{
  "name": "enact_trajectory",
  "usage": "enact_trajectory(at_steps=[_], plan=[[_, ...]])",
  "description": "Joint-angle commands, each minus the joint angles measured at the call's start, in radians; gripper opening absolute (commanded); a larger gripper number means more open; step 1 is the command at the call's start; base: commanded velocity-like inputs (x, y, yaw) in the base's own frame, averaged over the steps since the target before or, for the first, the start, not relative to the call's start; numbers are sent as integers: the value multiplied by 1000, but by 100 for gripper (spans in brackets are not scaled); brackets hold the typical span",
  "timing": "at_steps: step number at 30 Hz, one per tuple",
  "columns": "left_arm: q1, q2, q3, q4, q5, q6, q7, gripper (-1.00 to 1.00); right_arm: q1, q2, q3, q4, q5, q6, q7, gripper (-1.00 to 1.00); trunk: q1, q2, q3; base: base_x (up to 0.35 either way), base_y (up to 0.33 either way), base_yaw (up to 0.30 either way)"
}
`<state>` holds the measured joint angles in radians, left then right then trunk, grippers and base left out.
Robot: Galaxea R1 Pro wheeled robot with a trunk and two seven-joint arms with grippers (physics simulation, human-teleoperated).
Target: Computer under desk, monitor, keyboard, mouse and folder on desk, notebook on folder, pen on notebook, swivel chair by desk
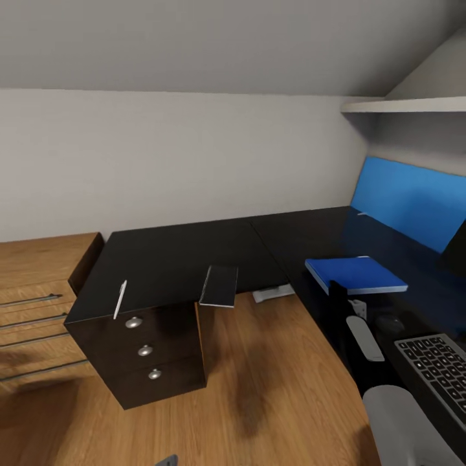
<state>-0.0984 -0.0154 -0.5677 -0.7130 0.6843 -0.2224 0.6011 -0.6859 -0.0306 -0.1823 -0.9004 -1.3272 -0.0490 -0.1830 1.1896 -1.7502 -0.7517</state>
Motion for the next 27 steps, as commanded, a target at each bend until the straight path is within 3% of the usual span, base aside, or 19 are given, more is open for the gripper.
enact_trajectory(at_steps=[1, 20, 27], plan=[[-1, 1, -6, 0, 11, -7, 5, 100, 0, 0, 1, 12, -26, -7, -10, -100, -4, 7, 2, -2, 0, 0], [-1, 2, -6, 0, 11, -6, 4, 100, 0, 0, 1, 11, -23, -8, -9, -100, -46, 84, 37, 0, 0, 0], [-1, 2, -6, 0, 11, -6, 5, 100, 0, 0, 1, 11, -23, -8, -10, -100, -46, 84, 37, 0, 0, 0]])
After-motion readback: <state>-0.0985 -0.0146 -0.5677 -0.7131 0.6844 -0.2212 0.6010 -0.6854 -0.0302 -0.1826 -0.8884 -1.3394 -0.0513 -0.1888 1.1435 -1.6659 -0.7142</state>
